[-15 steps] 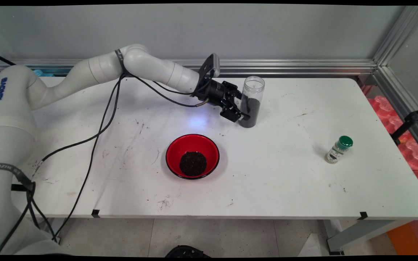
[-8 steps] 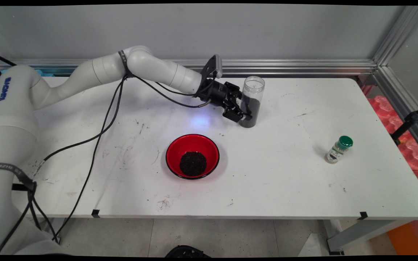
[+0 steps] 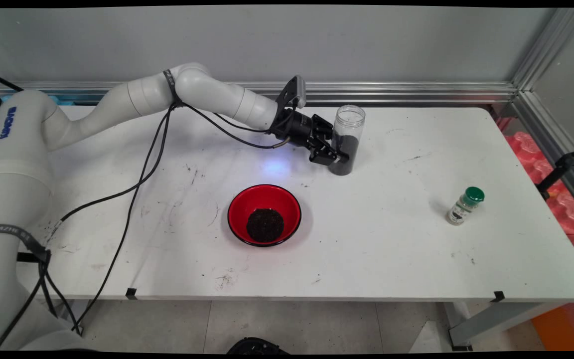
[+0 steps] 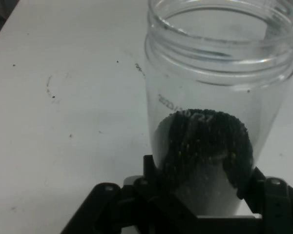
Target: Pour the black seasoning powder in the red bowl
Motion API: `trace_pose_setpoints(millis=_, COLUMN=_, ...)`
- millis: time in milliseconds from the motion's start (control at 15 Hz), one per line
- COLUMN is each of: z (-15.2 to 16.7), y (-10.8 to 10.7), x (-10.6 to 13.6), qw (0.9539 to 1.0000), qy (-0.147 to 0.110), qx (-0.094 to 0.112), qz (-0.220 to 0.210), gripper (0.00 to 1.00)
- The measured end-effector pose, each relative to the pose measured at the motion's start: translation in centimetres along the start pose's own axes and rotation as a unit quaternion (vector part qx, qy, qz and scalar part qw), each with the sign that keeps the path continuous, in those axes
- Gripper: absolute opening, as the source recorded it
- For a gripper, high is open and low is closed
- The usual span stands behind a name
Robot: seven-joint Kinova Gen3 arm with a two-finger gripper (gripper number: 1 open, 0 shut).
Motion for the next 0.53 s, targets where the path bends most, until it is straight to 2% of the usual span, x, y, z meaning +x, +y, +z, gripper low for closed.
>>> trace_pose_setpoints(millis=533, z=-0.76, y=-0.25, x=0.74, qw=1.0, qy=0.004, qx=0.005, qz=0.004, gripper=0.0)
